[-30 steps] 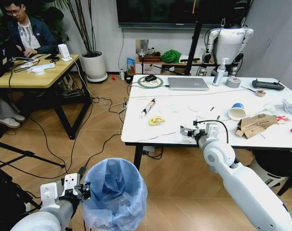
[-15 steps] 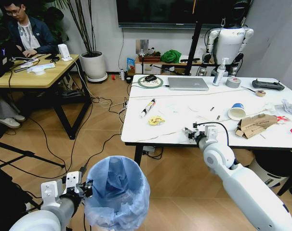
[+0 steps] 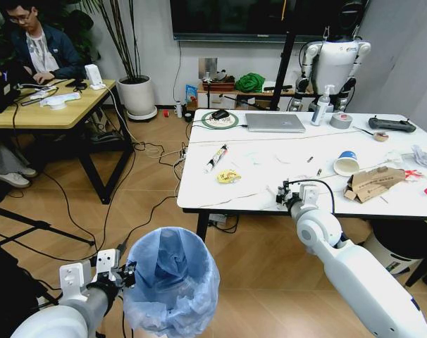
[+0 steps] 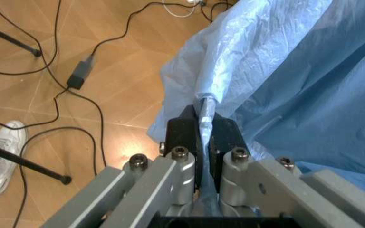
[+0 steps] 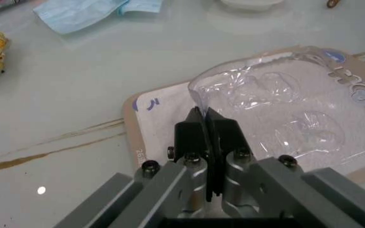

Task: Pick up the trash bin and place the trash from the table into it.

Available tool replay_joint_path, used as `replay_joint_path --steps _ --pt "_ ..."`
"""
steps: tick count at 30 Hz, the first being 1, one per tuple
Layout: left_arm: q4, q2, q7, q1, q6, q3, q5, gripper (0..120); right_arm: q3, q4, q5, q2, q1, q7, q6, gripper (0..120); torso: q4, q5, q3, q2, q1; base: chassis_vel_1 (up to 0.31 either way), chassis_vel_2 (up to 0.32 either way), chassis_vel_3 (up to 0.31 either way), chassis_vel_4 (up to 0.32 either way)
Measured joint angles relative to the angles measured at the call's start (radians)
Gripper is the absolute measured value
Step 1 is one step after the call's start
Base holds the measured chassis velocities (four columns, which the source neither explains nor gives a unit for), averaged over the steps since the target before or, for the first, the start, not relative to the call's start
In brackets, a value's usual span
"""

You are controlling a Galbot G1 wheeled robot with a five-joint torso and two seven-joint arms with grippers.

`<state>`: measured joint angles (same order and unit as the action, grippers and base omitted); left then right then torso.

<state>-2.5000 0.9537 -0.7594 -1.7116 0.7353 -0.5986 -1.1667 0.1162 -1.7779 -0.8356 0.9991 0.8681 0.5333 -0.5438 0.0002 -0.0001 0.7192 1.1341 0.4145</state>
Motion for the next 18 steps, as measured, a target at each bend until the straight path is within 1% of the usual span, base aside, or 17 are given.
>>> replay_joint_path --steps 5,7,10,12,18 --pt "0.000 -0.012 -0.006 0.017 0.000 -0.001 -0.006 0 0.032 -0.035 -0.009 -0.006 0.015 -0.005 0.011 0 -0.0002 0.0003 0.000 0.000 0.000 0.000 0.000 0.000 0.000" --pt "0.000 -0.020 -0.020 0.037 0.000 -0.002 -0.031 0 0.054 -0.065 -0.016 -0.011 0.025 -0.006 0.019 0 -0.0001 0.0001 0.000 0.000 0.000 0.000 0.000 0.000 0.000" --pt "0.000 -0.033 -0.060 0.081 0.000 0.002 -0.116 0 0.109 -0.138 -0.050 -0.013 0.052 -0.003 0.028 0 -0.0002 0.0002 0.000 0.000 0.000 0.000 0.000 0.000 0.000" --pt "0.000 -0.037 -0.069 0.092 0.000 0.004 -0.131 0 0.123 -0.159 -0.062 -0.016 0.061 -0.002 0.029 0 -0.0001 0.0002 0.000 0.000 0.000 0.000 0.000 0.000 0.000" --pt "0.000 -0.052 -0.115 0.142 0.000 0.011 -0.192 0 0.257 -0.418 -0.204 -0.082 0.151 -0.040 0.031 0 -0.0002 0.0001 0.000 0.000 0.000 0.000 0.000 0.000 0.000"
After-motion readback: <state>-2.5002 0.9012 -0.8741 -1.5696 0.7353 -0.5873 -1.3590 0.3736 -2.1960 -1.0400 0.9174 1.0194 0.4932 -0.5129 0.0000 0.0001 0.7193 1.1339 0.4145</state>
